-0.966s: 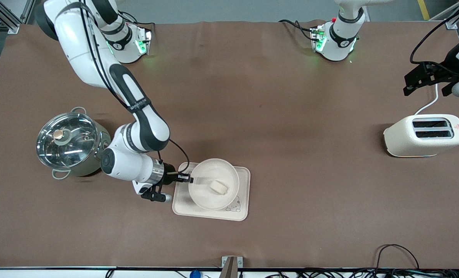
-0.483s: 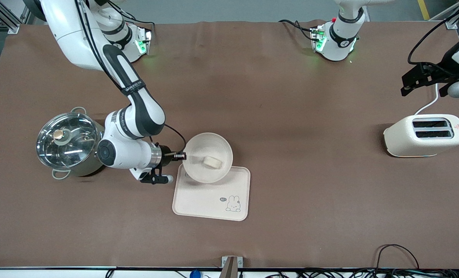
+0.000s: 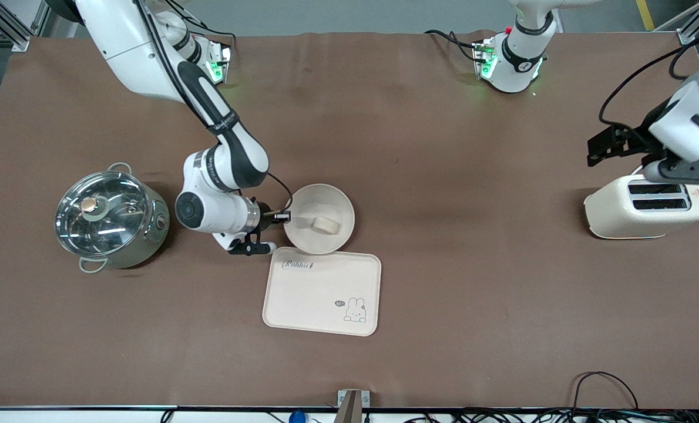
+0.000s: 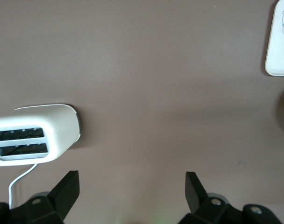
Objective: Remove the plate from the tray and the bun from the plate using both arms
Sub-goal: 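Slide the plate off the tray with the right gripper while the left gripper reaches out, then release the plate with the right gripper while the left gripper reaches the bun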
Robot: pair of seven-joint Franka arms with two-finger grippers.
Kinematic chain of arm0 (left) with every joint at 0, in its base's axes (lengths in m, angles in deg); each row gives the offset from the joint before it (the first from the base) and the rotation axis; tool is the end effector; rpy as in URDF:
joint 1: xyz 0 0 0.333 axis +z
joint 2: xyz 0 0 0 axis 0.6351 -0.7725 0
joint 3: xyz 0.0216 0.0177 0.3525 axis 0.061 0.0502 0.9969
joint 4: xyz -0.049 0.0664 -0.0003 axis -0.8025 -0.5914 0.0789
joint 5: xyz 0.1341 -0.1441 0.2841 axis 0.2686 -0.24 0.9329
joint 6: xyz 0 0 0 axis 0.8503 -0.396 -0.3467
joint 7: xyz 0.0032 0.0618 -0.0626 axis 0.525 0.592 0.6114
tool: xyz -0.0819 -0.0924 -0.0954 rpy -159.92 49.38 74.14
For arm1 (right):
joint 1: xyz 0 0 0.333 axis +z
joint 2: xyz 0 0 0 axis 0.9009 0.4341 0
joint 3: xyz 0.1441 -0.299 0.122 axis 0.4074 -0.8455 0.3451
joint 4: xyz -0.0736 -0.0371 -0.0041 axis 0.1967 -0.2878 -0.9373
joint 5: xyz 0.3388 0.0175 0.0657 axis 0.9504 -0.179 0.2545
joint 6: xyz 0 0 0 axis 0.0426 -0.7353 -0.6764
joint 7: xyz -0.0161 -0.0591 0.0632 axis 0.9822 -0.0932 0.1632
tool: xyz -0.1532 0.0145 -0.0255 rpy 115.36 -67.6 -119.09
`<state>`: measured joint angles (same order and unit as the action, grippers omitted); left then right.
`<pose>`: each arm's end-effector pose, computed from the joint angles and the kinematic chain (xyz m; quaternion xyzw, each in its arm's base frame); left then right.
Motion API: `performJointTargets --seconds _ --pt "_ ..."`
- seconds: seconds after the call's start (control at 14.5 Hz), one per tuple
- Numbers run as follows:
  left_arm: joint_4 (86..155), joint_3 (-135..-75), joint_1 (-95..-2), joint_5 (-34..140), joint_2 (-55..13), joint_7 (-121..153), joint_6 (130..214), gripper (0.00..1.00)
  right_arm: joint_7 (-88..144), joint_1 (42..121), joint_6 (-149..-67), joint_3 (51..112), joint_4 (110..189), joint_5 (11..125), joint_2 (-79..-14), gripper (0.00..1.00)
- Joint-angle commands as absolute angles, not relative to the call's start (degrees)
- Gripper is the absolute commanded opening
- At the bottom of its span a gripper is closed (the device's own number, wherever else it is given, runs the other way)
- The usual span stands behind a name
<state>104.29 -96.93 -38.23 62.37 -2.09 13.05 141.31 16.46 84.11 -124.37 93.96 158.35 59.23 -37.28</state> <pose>0.5298 -0.0735 0.5962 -0.9984 0.0457 0.0343 0.0004 0.5358 0.2959 0.2261 -0.9772 0.0061 0.1232 0.1725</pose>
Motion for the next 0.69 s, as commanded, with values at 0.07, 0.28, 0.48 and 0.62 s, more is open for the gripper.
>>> performJointTargets --seconds 0.07,0.28,0.48,0.62 --pt "103.6 -97.0 -40.4 61.2 -6.2 13.7 144.0 1.0 17.0 84.0 -131.4 97.4 166.9 59.7 -42.5 0.0" --pt "103.6 -97.0 -43.2 59.1 -9.9 15.5 147.3 1.0 17.1 84.0 -136.0 98.4 169.2 59.7 -42.7 0.0" --pt "103.6 -97.0 -47.9 59.2 -13.5 22.3 151.0 1.0 17.3 83.7 -135.6 98.4 169.6 59.8 -43.2 0.1" --pt "103.7 -97.1 -50.6 59.1 -16.2 26.7 153.5 1.0 17.4 83.5 -135.6 98.4 169.5 59.8 -43.2 0.26"
